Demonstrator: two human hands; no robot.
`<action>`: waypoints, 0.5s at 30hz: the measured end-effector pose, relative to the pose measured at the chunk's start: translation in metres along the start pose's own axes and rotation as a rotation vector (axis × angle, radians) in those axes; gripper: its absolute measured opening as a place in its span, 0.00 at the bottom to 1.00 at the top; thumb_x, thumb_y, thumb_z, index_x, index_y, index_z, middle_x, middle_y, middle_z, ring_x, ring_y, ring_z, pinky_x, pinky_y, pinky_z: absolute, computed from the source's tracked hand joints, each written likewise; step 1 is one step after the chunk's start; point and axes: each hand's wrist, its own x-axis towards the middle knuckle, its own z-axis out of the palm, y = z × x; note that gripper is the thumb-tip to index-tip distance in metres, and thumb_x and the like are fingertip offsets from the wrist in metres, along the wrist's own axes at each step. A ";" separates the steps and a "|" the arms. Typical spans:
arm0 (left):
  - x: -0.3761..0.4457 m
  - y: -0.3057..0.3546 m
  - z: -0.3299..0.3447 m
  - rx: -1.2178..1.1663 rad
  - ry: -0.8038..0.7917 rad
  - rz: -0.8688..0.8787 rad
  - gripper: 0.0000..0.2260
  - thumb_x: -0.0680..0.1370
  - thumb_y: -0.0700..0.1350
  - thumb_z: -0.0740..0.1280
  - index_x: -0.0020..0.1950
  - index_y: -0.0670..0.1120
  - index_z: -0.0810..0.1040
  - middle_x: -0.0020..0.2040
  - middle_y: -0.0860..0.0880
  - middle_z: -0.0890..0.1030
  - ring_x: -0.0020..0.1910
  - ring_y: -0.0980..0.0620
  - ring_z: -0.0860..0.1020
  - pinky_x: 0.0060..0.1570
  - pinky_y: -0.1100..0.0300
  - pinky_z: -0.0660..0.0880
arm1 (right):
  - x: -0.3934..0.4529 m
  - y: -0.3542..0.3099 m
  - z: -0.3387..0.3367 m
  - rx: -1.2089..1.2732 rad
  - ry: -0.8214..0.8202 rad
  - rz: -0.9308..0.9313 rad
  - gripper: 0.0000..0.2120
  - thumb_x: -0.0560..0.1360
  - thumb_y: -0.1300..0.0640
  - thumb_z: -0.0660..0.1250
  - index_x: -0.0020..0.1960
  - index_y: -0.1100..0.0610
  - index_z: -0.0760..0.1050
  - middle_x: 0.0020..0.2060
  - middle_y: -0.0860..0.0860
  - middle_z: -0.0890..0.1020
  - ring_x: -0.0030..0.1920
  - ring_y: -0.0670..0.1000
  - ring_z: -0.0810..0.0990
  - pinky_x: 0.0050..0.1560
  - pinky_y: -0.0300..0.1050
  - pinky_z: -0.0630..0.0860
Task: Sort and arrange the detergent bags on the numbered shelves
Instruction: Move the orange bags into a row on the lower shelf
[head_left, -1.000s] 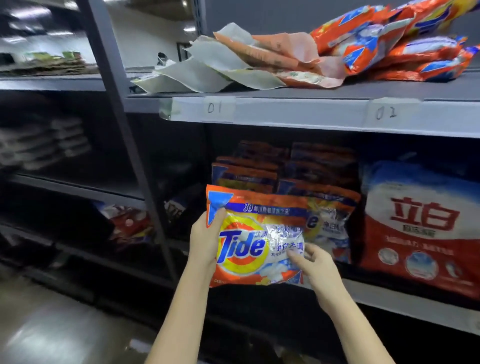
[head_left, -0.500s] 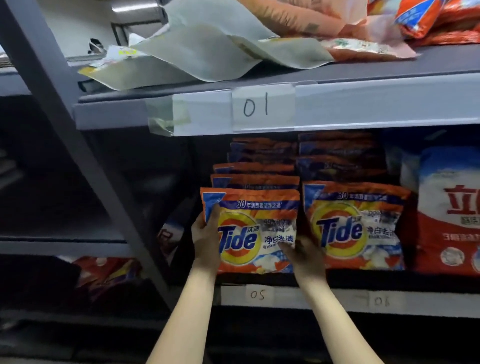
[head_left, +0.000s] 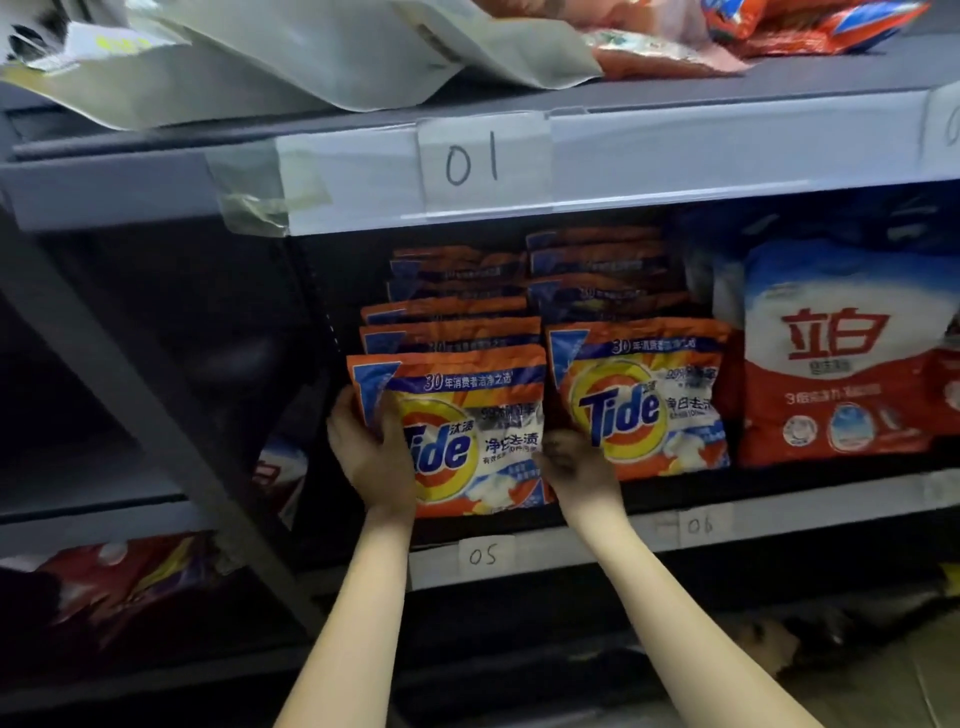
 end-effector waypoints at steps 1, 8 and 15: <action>-0.004 0.001 -0.002 0.119 0.012 0.070 0.19 0.77 0.50 0.67 0.67 0.48 0.70 0.64 0.44 0.72 0.64 0.45 0.72 0.64 0.48 0.70 | -0.003 -0.001 -0.008 -0.012 0.010 -0.036 0.09 0.78 0.59 0.64 0.56 0.59 0.77 0.49 0.47 0.79 0.50 0.47 0.77 0.45 0.32 0.70; -0.069 0.017 0.013 0.736 -0.266 0.544 0.19 0.74 0.45 0.67 0.63 0.39 0.75 0.62 0.38 0.75 0.63 0.35 0.72 0.60 0.41 0.72 | -0.028 -0.005 -0.067 -0.256 -0.024 -0.299 0.16 0.77 0.60 0.64 0.65 0.57 0.72 0.59 0.53 0.78 0.58 0.52 0.78 0.56 0.41 0.73; -0.154 0.074 0.051 0.964 -0.648 0.797 0.13 0.71 0.47 0.71 0.54 0.46 0.79 0.50 0.47 0.80 0.49 0.45 0.79 0.47 0.51 0.76 | -0.067 0.014 -0.160 -0.553 -0.045 -0.413 0.15 0.77 0.57 0.63 0.63 0.56 0.71 0.58 0.51 0.77 0.61 0.51 0.73 0.59 0.40 0.69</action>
